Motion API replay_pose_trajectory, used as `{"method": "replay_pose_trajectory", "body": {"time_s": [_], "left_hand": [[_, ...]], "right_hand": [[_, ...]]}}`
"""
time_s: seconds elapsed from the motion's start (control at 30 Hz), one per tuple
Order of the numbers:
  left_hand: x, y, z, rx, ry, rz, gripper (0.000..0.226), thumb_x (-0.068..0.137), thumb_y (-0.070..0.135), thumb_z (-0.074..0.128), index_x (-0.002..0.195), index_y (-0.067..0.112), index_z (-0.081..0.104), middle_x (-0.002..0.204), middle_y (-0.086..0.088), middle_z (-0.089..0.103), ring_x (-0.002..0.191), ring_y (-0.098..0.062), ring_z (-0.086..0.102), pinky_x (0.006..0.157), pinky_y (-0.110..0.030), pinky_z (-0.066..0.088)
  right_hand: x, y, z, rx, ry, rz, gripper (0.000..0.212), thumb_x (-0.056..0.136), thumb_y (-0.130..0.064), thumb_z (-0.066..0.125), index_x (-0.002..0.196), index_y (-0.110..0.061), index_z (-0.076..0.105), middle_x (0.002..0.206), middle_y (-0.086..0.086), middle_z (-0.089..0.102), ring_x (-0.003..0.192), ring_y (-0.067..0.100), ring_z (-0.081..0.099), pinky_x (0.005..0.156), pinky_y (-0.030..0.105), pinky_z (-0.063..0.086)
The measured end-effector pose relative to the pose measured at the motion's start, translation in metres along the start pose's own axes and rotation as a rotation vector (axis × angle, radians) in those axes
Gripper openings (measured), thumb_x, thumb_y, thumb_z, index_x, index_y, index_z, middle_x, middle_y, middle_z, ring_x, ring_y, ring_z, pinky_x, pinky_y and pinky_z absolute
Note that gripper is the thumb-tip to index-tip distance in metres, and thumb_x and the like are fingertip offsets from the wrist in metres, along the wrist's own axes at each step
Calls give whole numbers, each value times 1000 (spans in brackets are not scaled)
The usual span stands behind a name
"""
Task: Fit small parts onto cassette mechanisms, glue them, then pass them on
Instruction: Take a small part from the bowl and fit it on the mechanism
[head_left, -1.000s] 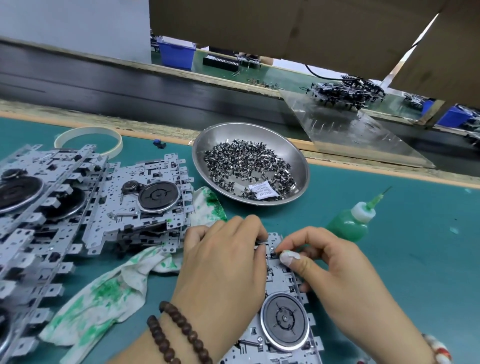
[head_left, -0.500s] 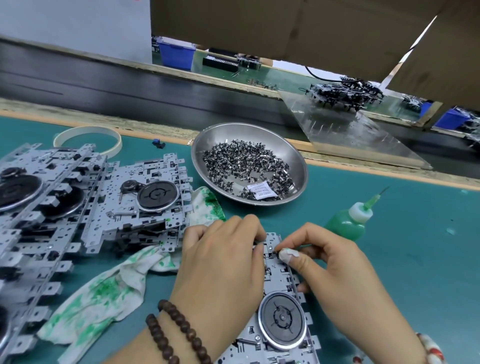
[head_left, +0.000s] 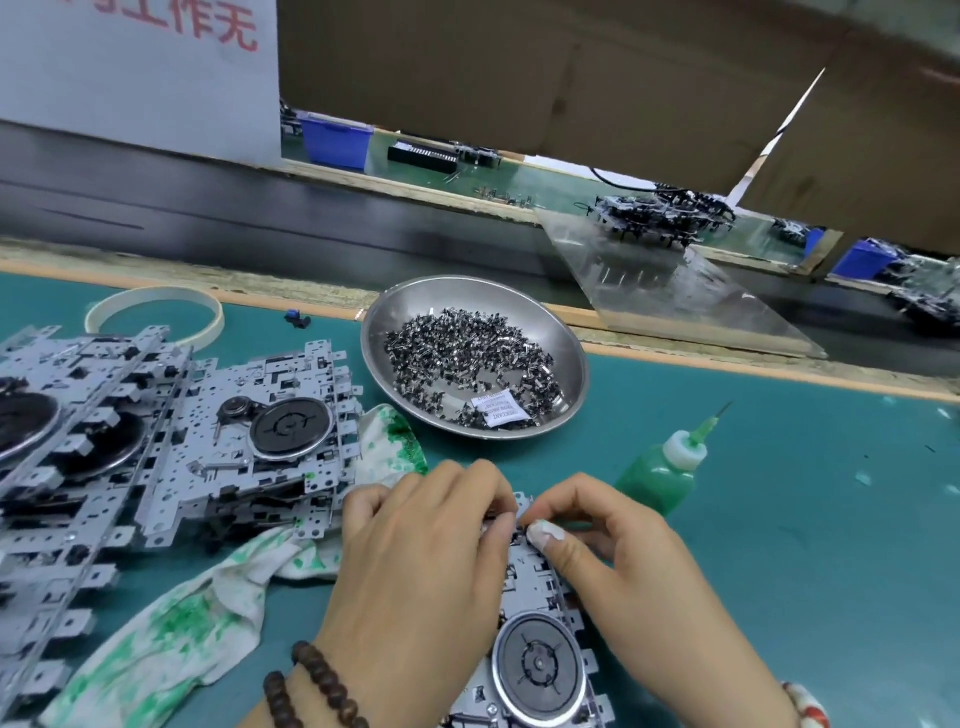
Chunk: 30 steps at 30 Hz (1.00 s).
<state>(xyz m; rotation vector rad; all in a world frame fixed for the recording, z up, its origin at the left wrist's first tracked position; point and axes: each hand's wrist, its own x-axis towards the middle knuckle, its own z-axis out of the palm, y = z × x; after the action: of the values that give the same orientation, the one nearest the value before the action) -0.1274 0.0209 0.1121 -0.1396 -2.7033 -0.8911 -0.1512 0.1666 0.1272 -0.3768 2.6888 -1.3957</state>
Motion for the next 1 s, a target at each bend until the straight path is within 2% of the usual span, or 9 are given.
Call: {"method": "replay_pose_trajectory", "body": {"time_s": [0.13,0.3,0.43,0.57,0.67,0.77,0.87,1.0], "left_hand": [[2,-2,1,13,-29,-15,11,85,56,20,84,51,30,96,29,39,98,15,30,77,-18,8],[3,-3,2,-27,-26,-20,14,83,55,24,82,48,36,93,30,42,101,19,28,76,-17,8],[3,-3,2,-56,-5,-22,11,86,51,34,79,45,40,90,28,44,101,19,29,77,-17,9],[2,-2,1,-68,5,-23,12,87,50,35,78,43,41,88,27,44,98,17,32,78,-17,10],[2,-1,1,-77,12,-20,12,86,50,36,78,42,42,89,26,45,95,15,35,79,-18,12],[3,-2,1,-90,17,-17,12,85,49,38,77,42,44,88,26,46,95,15,35,80,-18,13],[3,-2,1,-102,20,-20,13,83,50,37,76,42,44,87,26,46,97,16,34,79,-18,12],[2,-2,1,-99,27,-15,13,84,49,39,76,41,44,88,26,46,97,15,35,79,-17,12]], "right_hand": [[0,-1,1,61,-15,24,22,86,-12,63,80,-34,60,74,-11,68,63,1,61,63,15,45],[1,-1,0,118,-16,37,15,85,-12,63,76,-23,62,76,-9,69,64,3,62,63,17,47],[0,-1,1,148,-8,70,12,86,-13,64,76,-21,63,82,-7,70,73,12,67,76,31,54],[0,-1,1,149,-14,62,13,85,-15,64,79,-26,63,83,-7,69,76,15,67,78,35,54],[0,-1,1,208,-28,83,13,85,-13,63,78,-24,63,78,-7,68,69,15,63,74,32,51],[-2,0,1,358,-92,139,15,84,-5,62,79,-19,63,69,-9,63,62,8,53,62,21,43],[-2,0,2,445,-94,162,16,84,-1,60,81,-17,62,70,-12,65,62,2,54,60,12,43],[-3,-1,3,478,-71,169,16,84,1,59,81,-14,62,65,-12,65,57,-2,54,55,9,41]]}}
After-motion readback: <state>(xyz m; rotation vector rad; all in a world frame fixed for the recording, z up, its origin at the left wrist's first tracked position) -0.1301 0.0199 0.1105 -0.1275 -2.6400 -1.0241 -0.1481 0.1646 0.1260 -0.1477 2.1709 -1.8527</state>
